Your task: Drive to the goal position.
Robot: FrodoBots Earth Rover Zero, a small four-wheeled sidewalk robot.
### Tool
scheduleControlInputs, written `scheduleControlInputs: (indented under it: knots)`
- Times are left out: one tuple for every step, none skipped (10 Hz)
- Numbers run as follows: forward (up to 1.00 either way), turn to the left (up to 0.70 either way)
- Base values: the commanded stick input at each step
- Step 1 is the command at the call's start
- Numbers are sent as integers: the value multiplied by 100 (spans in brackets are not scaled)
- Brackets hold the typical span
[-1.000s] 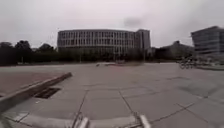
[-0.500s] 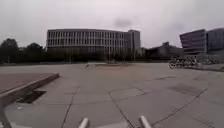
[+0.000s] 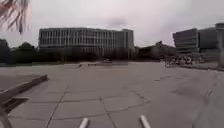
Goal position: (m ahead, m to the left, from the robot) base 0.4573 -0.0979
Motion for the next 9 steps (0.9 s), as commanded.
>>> scheduleControlInputs:
  knots:
    - [100,6]
    - [100,39]
    - [100,11]
    - [100,2]
    - [100,2]
    - [100,2]
    - [100,8]
    - [100,24]
    - [100,18]
